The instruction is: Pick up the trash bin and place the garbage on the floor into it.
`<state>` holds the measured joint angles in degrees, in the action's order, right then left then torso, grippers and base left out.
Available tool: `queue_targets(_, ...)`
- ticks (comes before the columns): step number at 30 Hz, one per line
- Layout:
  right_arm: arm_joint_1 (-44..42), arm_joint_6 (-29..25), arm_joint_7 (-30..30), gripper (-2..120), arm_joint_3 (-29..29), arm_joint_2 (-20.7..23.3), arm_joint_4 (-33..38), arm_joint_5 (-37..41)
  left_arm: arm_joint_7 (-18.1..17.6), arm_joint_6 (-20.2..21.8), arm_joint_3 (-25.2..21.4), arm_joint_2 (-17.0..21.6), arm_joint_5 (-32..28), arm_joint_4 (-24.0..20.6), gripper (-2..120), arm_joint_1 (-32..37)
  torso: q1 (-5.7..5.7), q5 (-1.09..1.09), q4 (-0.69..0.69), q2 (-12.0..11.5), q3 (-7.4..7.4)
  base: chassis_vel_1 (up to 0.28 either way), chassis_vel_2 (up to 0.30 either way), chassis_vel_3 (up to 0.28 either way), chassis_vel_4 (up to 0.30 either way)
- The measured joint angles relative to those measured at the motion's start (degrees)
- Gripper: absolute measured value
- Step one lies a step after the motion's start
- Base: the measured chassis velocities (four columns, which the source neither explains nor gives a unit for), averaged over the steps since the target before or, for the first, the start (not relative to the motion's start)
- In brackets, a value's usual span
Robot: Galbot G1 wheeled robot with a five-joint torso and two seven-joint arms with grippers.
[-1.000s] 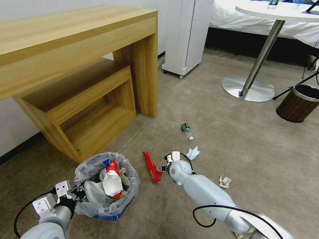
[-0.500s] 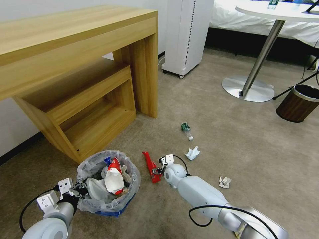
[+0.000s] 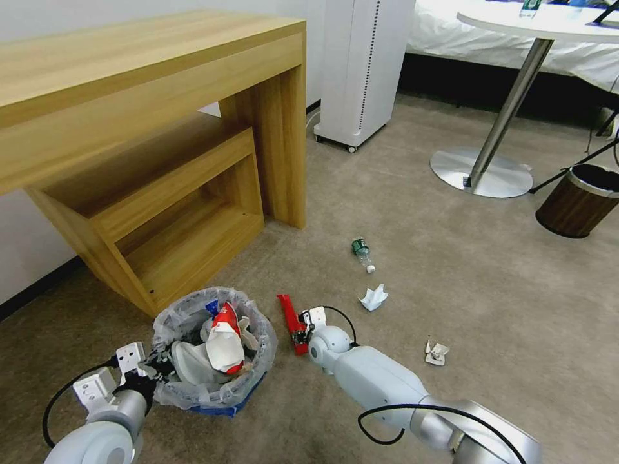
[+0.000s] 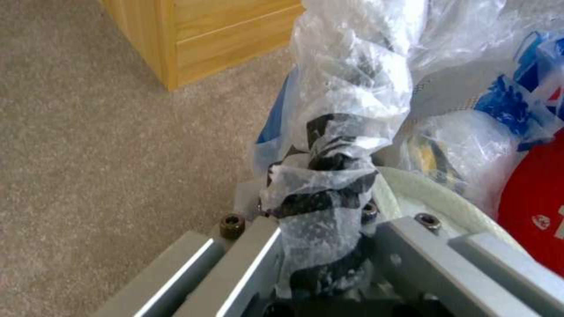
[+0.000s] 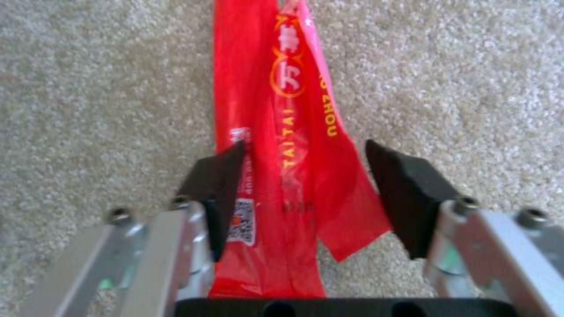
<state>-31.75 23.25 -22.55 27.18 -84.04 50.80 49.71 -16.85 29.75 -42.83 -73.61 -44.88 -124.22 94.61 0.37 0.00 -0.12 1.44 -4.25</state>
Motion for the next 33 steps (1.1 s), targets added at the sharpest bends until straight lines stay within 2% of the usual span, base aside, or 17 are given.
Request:
queue_targets(1,0.0,0.0,0.0,51,0.0,0.0,0.0,0.0,0.0,0.0,0.0,0.0,0.0,0.0,0,0.0,0.00,0.00,0.00,0.0,0.00,0.000,0.000,0.000,0.000)
queue_targets(5,-0.4,-1.0,0.1,31,0.2,-0.1,-0.5,-1.5,0.4,-0.5,0.2,0.0,0.0,-0.1,0,0.0,0.00,0.00,0.00,0.0,0.00,0.000,0.000,0.000,0.000)
queue_targets(9,-0.6,-1.6,0.2,21,0.3,0.0,-0.6,-2.1,0.7,-0.7,0.4,-0.1,0.0,0.0,0,-0.1,0.00,0.00,0.00,0.0,0.00,0.000,0.000,0.000,0.000)
queue_targets(12,-1.0,-2.3,0.0,5,0.3,1.0,0.8,-2.3,0.7,-0.8,0.4,-0.1,0.0,0.7,0,-0.4,0.00,0.00,0.00,0.0,0.00,0.000,0.000,0.000,0.000)
queue_targets(15,-1.3,-2.6,-0.1,0,0.2,1.7,2.4,-2.2,0.7,-0.8,0.4,0.0,0.0,1.1,0,-0.6,0.00,0.01,0.00,0.0,0.00,0.000,0.000,0.000,0.000)
queue_targets(18,-2.3,-2.7,-1.0,0,-0.3,4.9,8.9,-0.7,0.7,-0.9,0.4,-0.1,0.2,2.2,0,-1.1,0.00,0.00,0.00,0.0,0.00,0.000,0.000,0.000,0.000)
queue_targets(19,-2.3,-2.7,-1.0,0,-0.3,4.9,8.9,-0.7,0.7,-0.9,0.4,-0.1,0.2,2.2,0,-1.1,0.00,0.00,0.00,0.0,0.00,0.000,0.000,0.000,0.000)
queue_targets(22,-4.0,-2.8,-1.7,0,-1.7,8.7,17.6,0.4,0.7,-0.9,0.5,0.1,0.2,2.6,0,-1.5,0.00,0.01,0.00,0.0,0.00,0.000,0.000,0.000,0.000)
queue_targets(23,-4.0,-2.8,-1.7,0,-1.7,8.7,17.6,0.4,0.7,-0.9,0.5,0.1,0.2,2.6,0,-1.5,0.00,0.01,0.00,0.0,0.00,0.000,0.000,0.000,0.000)
queue_targets(26,-6.5,-5.5,-0.4,0,-4.4,14.6,28.1,0.8,0.6,-0.8,0.4,0.9,-0.1,2.8,0,-1.8,0.00,0.02,0.01,0.0,0.00,0.000,0.000,0.000,0.000)
queue_targets(27,-6.5,-5.5,-0.4,0,-4.4,14.6,28.1,0.8,0.6,-0.8,0.4,0.9,-0.1,2.8,0,-1.8,0.00,0.02,0.01,0.0,0.00,0.000,0.000,0.000,0.000)
queue_targets(30,-8.8,-12.8,5.1,0,-7.4,24.2,40.1,0.9,0.5,-0.7,0.3,1.3,-0.2,3.1,0,-2.0,0.00,0.00,-0.04,0.0,0.00,0.000,0.000,0.000,0.000)
queue_targets(31,-8.8,-12.8,5.1,0,-7.4,24.2,40.1,0.9,0.5,-0.7,0.3,1.3,-0.2,3.1,0,-2.0,0.00,0.00,-0.04,0.0,0.00,0.000,0.000,0.000,0.000)
queue_targets(33,-9.4,-16.9,7.8,0,-8.4,28.7,48.8,0.2,0.5,-0.7,0.3,1.3,-0.2,3.2,0,-2.1,0.00,0.01,-0.04,0.0,0.00,0.000,0.000,0.000,0.000)
